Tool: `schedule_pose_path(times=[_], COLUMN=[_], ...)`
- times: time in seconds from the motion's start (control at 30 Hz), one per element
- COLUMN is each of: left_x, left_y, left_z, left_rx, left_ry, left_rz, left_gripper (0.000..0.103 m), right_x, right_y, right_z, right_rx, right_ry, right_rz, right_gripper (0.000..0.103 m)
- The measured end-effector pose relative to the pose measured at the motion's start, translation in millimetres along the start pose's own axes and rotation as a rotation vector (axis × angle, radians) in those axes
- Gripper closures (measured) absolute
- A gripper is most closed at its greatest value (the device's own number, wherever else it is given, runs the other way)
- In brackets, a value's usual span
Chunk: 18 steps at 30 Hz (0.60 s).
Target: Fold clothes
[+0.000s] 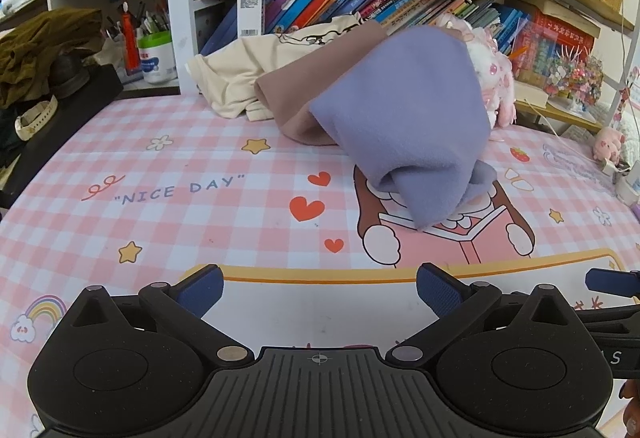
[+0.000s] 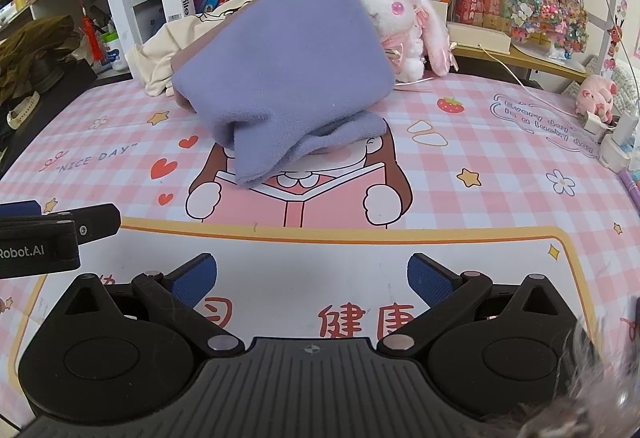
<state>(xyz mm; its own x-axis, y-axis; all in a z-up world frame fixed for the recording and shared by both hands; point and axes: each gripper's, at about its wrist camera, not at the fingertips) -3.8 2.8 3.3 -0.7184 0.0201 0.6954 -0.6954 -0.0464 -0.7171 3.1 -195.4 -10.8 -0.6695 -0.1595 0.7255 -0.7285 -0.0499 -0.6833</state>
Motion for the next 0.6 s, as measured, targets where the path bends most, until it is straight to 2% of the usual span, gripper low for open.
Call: schedule_pose_path(times=[0.6], left_x=[1.6], left_y=[-0.8], left_z=[-0.4], left_rx=[-0.002], left_ry=[-0.01], left_rz=[0.009], left_gripper=[0.0], right_x=[1.8], right_y=[1.4], right_z=[2.2], right_rx=[-0.016], right_ry=[0.001], right_rz=[-0.002], right_gripper=[0.0])
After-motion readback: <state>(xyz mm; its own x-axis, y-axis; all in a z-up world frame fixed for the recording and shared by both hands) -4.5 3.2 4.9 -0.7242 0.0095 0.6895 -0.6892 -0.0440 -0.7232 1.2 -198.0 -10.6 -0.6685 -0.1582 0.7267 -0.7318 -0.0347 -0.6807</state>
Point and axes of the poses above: each gripper's, at about its wrist camera, not at the fingertips, and x roughly against the way its jaws point, z to its right, y to its underside, and after that the axes turned 1 degree about -z, right-handed
